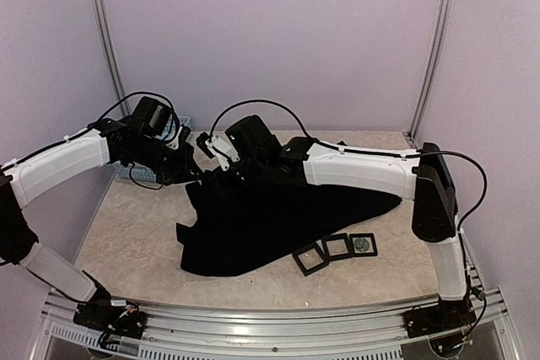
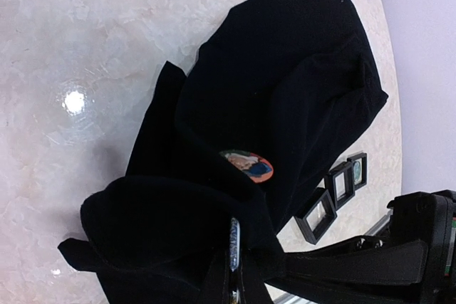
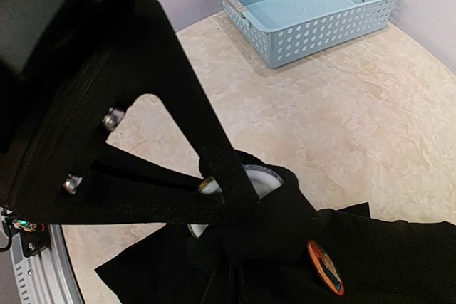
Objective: Remove the brooch from the garment
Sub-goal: Pick up the brooch from the flattened clothing, then pass from the left arm to the right
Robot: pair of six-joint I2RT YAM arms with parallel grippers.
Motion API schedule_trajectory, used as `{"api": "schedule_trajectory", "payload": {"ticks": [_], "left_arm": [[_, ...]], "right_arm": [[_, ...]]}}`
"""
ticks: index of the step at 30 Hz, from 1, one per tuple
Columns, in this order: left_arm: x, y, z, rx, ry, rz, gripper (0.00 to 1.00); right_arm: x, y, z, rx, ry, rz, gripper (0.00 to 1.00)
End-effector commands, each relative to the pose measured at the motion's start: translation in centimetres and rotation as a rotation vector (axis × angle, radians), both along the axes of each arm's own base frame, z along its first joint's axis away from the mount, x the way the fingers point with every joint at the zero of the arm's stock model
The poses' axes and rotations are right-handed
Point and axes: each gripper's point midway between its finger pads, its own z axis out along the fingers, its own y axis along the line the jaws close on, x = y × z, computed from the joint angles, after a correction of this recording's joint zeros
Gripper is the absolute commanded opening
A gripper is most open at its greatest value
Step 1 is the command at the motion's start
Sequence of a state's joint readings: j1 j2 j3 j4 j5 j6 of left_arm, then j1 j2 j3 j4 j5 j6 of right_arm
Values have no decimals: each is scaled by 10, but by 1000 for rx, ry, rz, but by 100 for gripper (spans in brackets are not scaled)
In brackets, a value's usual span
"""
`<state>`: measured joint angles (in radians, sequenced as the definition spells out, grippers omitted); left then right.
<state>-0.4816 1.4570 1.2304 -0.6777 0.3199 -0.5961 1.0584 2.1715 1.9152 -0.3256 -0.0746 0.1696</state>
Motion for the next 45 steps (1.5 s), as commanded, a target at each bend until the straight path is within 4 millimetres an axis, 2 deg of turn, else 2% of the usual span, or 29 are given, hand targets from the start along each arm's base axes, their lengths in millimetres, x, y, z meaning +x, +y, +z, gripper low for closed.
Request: {"api": "schedule_trajectory", "payload": {"ticks": [1, 7, 10, 14, 20, 26, 30, 41, 45], "left_arm": [[8, 7, 10, 54, -129, 45, 0], [9, 7, 19, 83, -248, 72, 0], [8, 8, 25, 77, -324, 75, 0], [11, 7, 39, 38, -432, 75, 0], [12, -2, 50, -9, -527, 27, 0], [11, -11, 55, -47, -571, 3, 0], [11, -12, 60, -60, -592, 1, 0], [8, -20, 69, -104, -602, -23, 0], [9, -24, 69, -111, -592, -28, 0]], "right_arm": [[-18, 14, 1, 58, 131, 69, 0], [-13, 7, 8, 109, 193, 83, 1], [-11, -2, 15, 135, 196, 84, 17], [-4, -24, 36, 196, 161, 51, 35], [7, -54, 61, 293, 148, 18, 48], [18, -53, 68, 325, 162, 61, 56], [25, -50, 60, 307, 172, 99, 58], [17, -47, 5, 209, 202, 138, 57], [14, -40, -2, 199, 200, 159, 50]]}}
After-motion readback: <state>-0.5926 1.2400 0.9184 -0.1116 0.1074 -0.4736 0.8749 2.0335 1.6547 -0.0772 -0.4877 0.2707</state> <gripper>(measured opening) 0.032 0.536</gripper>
